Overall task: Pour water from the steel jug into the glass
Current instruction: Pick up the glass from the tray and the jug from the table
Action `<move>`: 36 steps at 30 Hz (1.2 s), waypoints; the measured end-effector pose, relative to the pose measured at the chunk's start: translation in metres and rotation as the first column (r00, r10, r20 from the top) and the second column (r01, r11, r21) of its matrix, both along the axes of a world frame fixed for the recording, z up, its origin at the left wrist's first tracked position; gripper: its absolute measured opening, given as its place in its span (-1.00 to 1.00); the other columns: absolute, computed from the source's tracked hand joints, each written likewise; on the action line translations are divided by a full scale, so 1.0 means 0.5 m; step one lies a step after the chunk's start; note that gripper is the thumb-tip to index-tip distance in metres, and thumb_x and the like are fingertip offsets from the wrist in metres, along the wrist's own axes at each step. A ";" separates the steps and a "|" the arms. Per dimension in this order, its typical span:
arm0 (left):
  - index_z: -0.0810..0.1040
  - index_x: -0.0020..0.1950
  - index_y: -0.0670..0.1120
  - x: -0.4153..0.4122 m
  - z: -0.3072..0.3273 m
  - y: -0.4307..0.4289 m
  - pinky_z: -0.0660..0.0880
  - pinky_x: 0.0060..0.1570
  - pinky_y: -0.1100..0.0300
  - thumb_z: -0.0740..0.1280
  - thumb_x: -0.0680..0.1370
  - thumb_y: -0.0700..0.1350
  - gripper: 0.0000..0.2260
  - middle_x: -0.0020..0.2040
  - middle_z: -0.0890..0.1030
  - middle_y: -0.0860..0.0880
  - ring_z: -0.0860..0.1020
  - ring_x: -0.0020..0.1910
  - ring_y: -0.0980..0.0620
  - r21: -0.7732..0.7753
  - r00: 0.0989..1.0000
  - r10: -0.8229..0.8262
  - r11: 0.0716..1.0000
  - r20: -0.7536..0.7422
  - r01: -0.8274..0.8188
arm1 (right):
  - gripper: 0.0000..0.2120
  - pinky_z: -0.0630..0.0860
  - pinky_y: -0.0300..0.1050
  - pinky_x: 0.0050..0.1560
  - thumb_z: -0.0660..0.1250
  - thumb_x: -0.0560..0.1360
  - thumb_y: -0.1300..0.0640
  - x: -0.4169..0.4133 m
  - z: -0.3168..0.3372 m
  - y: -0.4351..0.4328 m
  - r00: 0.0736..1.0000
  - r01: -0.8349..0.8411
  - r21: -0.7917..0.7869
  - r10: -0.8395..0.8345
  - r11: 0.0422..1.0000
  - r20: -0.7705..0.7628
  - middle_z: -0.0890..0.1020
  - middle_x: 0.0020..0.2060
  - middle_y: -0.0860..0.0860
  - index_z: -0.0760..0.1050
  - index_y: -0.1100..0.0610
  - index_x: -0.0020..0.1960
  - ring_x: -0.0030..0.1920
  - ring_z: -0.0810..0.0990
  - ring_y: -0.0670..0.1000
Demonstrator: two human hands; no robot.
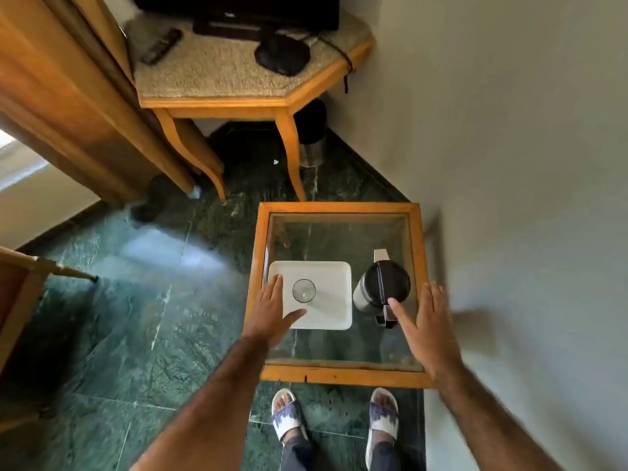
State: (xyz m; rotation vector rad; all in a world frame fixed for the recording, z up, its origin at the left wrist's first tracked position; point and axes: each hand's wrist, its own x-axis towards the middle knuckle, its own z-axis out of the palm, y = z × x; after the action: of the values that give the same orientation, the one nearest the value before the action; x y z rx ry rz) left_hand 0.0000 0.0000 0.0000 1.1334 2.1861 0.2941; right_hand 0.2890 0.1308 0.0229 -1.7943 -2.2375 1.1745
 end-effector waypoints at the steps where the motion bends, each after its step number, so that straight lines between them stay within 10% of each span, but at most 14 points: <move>1: 0.09 0.71 -0.21 0.008 -0.027 -0.001 0.19 0.64 -0.10 0.52 0.55 0.09 -0.09 0.71 0.19 -0.17 0.18 0.68 -0.16 -0.013 0.997 0.054 0.999 0.061 -0.053 | 0.08 0.05 0.21 0.67 0.04 0.51 -0.56 0.002 -0.021 -0.013 0.996 0.072 -0.047 -0.075 0.996 -0.055 0.06 0.74 0.22 0.02 0.22 0.71 0.72 0.02 0.17; 5: 0.34 0.58 -0.13 0.028 -0.135 -0.004 0.45 0.40 0.04 0.67 0.40 -0.09 -0.16 0.52 0.50 -0.13 0.48 0.48 -0.17 -0.060 0.932 0.300 0.954 0.206 -0.294 | -0.01 0.39 0.23 0.51 0.11 0.40 -0.67 0.006 -0.086 -0.061 0.914 0.295 -0.251 -0.348 0.922 -0.206 0.50 0.55 0.09 0.43 0.00 0.56 0.53 0.45 0.10; 9: 0.20 0.70 -0.07 0.033 -0.239 0.011 0.37 0.53 -0.07 0.66 0.44 -0.11 -0.06 0.63 0.38 -0.15 0.38 0.58 -0.20 -0.100 0.825 0.467 0.882 0.318 -0.461 | -0.57 0.56 0.08 0.24 0.15 0.45 -0.62 -0.008 -0.131 -0.076 0.806 0.358 -0.373 -0.485 0.856 -0.340 0.76 0.03 -0.27 0.65 -0.47 0.04 0.09 0.62 -0.38; 14: 0.32 0.65 -0.01 0.039 -0.339 0.042 0.45 0.50 -0.05 0.65 0.45 -0.19 -0.16 0.59 0.46 -0.07 0.46 0.52 -0.11 0.013 0.746 0.534 0.810 0.399 -0.586 | -0.47 0.50 0.47 0.34 0.19 0.54 -0.51 -0.009 -0.189 -0.083 0.711 0.354 -0.361 -0.499 0.863 -0.495 0.79 0.09 -0.06 0.74 -0.15 0.01 0.26 0.68 0.05; 18: 0.49 0.51 0.05 0.047 -0.389 0.058 0.50 0.08 0.41 0.68 0.40 -0.05 -0.28 0.42 0.61 0.04 0.55 0.28 0.06 0.088 0.724 0.575 0.757 0.380 -0.647 | -0.46 0.47 0.52 0.33 0.24 0.56 -0.47 -0.013 -0.238 -0.094 0.627 0.393 -0.312 -0.501 0.865 -0.596 0.79 -0.02 0.00 0.71 -0.04 -0.07 0.20 0.71 0.11; 27: 0.59 0.40 0.04 0.052 -0.428 0.060 0.53 -0.13 0.60 0.70 0.38 -0.04 -0.37 0.29 0.68 0.03 0.64 0.13 0.14 0.157 0.683 0.597 0.694 0.420 -0.703 | -0.57 0.51 -0.13 0.09 0.30 0.62 -0.17 -0.055 -0.259 -0.101 0.335 0.441 -0.415 -0.575 0.796 -0.747 0.61 -0.29 -0.05 0.54 0.20 -0.13 -0.16 0.56 0.02; 36: 0.56 0.44 -0.03 0.022 -0.340 0.068 0.57 0.39 -0.05 0.68 0.41 -0.16 -0.37 0.35 0.64 -0.05 0.61 0.35 -0.11 0.197 0.701 0.501 0.724 0.508 -0.661 | -0.68 0.27 0.06 -0.02 0.33 0.59 -0.22 -0.031 -0.213 -0.021 0.347 0.418 -0.453 -0.600 0.787 -0.721 0.42 -0.29 -0.04 0.54 -0.05 -0.22 -0.24 0.34 -0.01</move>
State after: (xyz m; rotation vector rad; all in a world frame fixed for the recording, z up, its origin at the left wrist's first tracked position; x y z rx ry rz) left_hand 0.0108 0.0338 -0.1699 0.4092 2.0695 1.1713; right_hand 0.2735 0.1202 -0.0834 -1.2941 -0.9040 1.6188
